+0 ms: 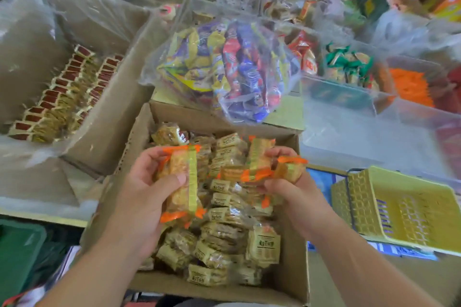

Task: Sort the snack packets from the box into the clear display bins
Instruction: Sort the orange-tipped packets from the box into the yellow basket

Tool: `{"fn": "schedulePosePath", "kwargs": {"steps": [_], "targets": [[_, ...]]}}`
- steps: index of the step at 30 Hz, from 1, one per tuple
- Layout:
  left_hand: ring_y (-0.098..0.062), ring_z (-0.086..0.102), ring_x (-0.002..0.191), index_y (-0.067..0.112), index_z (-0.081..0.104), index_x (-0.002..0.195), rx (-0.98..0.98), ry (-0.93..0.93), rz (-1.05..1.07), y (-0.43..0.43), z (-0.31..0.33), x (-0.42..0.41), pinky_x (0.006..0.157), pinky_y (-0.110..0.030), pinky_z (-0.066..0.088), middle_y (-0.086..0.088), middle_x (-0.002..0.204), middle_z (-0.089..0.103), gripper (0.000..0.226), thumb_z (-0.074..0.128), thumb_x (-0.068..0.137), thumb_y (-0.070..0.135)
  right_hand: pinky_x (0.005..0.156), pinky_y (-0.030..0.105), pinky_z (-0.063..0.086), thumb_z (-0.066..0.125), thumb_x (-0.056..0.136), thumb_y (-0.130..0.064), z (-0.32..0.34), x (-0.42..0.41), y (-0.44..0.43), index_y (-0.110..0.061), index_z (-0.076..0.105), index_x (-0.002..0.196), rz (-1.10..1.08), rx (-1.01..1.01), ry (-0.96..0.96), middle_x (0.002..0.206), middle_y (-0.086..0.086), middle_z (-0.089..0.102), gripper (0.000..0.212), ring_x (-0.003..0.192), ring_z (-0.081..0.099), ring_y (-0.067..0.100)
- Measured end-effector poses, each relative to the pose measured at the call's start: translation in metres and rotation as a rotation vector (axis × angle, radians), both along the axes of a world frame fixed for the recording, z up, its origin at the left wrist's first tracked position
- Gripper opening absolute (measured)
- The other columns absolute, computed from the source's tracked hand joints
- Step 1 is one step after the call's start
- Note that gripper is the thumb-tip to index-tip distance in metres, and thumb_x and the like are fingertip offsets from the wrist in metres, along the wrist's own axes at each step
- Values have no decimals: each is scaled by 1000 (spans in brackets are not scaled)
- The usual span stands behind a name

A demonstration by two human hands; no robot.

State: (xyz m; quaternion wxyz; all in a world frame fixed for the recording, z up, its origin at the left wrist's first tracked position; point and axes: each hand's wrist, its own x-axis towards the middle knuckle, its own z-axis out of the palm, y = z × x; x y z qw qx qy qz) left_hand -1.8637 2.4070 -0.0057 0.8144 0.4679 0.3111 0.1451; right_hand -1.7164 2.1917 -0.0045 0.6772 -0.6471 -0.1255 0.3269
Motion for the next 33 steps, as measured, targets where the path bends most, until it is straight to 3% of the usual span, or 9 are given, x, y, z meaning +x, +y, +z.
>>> {"fn": "schedulePosePath", "kwargs": {"steps": [2,5,8,12,15,19,23,29,33], "targets": [[-16,72,70,30,73,100,-9,19,-42,-38,-2,22,53,-37,58,0,93,75,38,72,68,10,80,57,51,69,64,-14,-8,16,-38,-30,61,112,-38,14,15,97,19,61,50,95,60,43],[-18,71,70,30,74,99,-22,63,-87,-103,-5,56,53,-37,57,-3,94,75,39,75,66,10,65,39,55,69,65,-16,-20,43,-103,-32,61,111,-67,28,30,97,12,68,50,95,68,37],[-19,71,67,29,74,94,-6,105,-87,-171,-8,89,50,-38,57,-3,91,75,41,81,63,3,57,34,54,70,63,-21,-28,73,-173,-35,62,110,-98,27,54,96,9,71,50,92,71,32],[-22,68,58,25,71,97,51,139,-106,-254,-14,128,43,-41,53,-3,88,73,35,75,73,-1,62,33,55,68,67,-16,-35,114,-278,-35,65,111,-159,-16,84,99,9,70,48,92,71,36],[-19,71,70,26,70,101,86,183,-96,-300,-22,150,41,-39,54,-5,101,72,41,66,85,-12,61,36,56,65,71,-11,-37,141,-349,-33,66,113,-180,-96,105,98,12,70,47,87,73,37],[-29,74,78,35,70,103,125,231,-110,-343,-30,168,51,-54,59,-6,108,71,46,81,72,3,55,35,53,74,67,-20,-53,175,-408,-36,66,103,-75,-403,110,89,7,74,41,73,68,18],[-36,75,83,39,66,109,190,323,-166,-369,-32,184,53,-71,56,0,109,71,60,84,53,28,51,28,49,78,65,-35,-93,207,-425,-36,59,103,175,-853,-51,88,3,72,43,64,62,15],[-14,73,86,48,64,104,375,390,-251,-393,-30,216,61,-38,63,15,103,69,51,79,60,29,97,35,48,70,85,-51,-148,221,-418,-34,38,148,563,-1136,-283,143,7,45,72,119,59,29],[-4,67,88,50,61,104,511,361,-372,-416,-41,247,53,-22,56,18,105,66,50,82,69,21,106,40,45,69,80,-59,-145,224,-430,-47,34,148,571,-1080,-295,160,0,24,78,136,49,26]]}}
